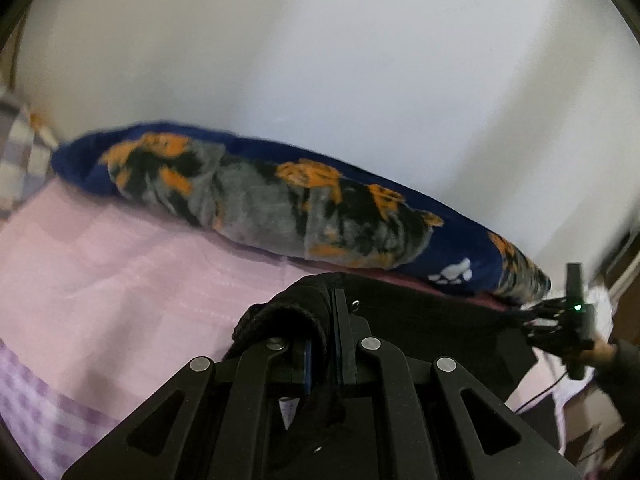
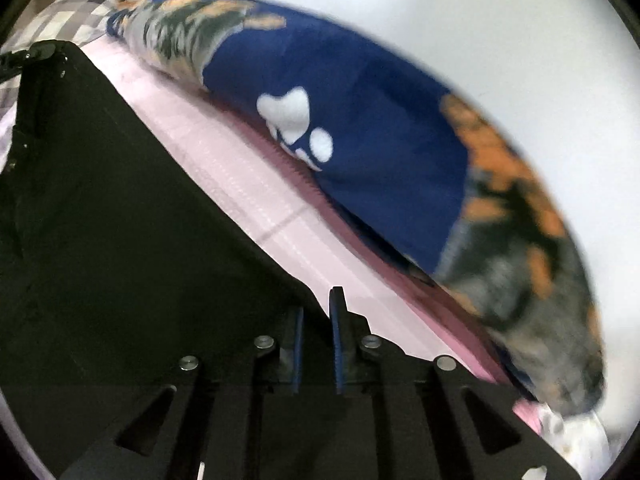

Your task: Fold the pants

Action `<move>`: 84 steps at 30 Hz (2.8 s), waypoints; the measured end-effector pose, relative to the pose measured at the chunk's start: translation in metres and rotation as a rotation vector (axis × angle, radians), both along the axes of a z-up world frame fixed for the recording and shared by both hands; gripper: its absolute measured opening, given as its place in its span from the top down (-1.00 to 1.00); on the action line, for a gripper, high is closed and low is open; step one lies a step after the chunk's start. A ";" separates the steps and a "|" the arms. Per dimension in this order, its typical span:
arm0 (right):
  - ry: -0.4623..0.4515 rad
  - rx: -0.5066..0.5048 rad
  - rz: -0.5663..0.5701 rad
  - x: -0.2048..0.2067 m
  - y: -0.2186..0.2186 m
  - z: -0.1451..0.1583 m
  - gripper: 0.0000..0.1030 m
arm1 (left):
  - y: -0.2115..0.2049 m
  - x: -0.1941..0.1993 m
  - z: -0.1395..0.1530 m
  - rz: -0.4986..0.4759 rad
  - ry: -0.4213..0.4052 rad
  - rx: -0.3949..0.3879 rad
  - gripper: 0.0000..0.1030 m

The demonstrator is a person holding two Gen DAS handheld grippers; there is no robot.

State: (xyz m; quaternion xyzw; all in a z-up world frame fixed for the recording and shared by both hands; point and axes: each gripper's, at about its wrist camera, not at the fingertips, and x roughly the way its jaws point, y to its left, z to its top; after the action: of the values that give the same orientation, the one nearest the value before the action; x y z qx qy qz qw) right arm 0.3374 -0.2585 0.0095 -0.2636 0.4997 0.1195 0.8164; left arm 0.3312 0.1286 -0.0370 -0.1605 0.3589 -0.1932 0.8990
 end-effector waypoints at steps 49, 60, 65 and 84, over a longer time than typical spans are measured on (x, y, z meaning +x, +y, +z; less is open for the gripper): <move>0.123 0.753 -0.631 -0.307 -0.053 -0.046 0.00 | 0.012 -0.237 -0.067 0.068 0.448 -0.282 0.04; 0.083 0.962 -0.769 -0.299 -0.067 -0.066 -0.02 | 0.027 -0.223 -0.077 0.267 0.500 -0.399 0.55; 0.054 1.110 -0.835 -0.282 -0.079 -0.076 -0.02 | 0.025 -0.220 -0.052 0.252 0.443 -0.348 0.61; -0.082 1.013 -1.053 -0.234 -0.210 -0.086 0.89 | 0.018 -0.203 -0.047 0.211 0.454 -0.119 0.63</move>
State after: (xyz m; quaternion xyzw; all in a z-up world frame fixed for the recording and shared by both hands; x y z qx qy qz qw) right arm 0.1033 -0.4685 -0.0770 0.4171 0.4128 -0.0822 0.8055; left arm 0.1281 0.1463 -0.0844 -0.2890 0.5208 -0.0782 0.7994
